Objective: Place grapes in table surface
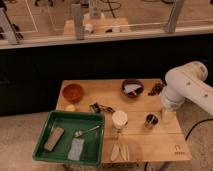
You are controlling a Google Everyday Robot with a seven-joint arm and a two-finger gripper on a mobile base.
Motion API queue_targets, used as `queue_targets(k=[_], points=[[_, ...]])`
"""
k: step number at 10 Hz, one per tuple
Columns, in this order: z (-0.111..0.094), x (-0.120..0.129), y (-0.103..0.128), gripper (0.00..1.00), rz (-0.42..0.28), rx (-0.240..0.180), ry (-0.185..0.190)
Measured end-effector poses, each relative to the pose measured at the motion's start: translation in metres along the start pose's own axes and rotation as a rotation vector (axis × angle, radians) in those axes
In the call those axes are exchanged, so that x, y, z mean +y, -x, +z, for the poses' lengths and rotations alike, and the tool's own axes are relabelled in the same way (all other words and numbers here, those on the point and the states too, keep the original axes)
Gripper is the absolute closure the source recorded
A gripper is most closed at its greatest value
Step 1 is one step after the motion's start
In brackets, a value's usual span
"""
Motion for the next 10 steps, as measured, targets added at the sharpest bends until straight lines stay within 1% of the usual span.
queue_targets(k=[9, 10], points=[[0.0, 0.0, 0.0, 0.2, 0.0, 0.0, 0.0], [0.001, -0.0035, -0.0006, 0.2, 0.001, -0.005, -0.008]])
